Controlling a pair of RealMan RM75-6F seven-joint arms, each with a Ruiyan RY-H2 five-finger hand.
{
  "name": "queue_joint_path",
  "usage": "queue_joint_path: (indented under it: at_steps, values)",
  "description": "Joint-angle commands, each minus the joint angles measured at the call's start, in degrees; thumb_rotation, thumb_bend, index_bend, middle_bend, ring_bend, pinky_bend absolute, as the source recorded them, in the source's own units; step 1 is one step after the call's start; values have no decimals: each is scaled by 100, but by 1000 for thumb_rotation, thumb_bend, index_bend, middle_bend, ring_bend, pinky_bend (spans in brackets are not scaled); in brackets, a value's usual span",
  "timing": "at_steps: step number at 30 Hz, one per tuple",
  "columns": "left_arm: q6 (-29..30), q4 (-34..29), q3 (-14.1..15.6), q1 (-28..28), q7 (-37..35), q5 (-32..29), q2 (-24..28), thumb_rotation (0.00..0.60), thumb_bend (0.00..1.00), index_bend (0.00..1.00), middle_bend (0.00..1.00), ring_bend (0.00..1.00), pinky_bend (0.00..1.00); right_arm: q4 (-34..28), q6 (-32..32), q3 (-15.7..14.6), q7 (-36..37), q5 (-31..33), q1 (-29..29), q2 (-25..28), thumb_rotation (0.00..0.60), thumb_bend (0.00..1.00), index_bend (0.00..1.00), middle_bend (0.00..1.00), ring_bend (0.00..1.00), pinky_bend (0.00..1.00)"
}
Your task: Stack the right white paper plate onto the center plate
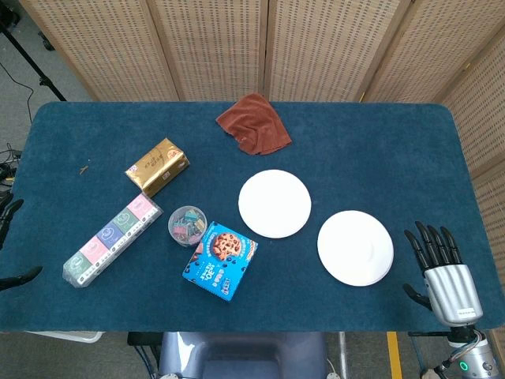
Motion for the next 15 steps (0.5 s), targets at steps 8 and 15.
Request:
queue_joint_path:
  at_steps: [8, 15]
  values:
    - [-76, -10, -42, 43, -130, 23, 31, 600, 71, 0, 0, 0, 0, 72, -87, -66, -123, -53, 18, -100, 600, 0, 0, 0, 0, 0]
    - [-162, -24, -40, 50, -123, 60, 36, 600, 71, 0, 0, 0, 0, 193, -569, -367, -45, -200, 136, -211, 600, 0, 0, 0, 0, 0]
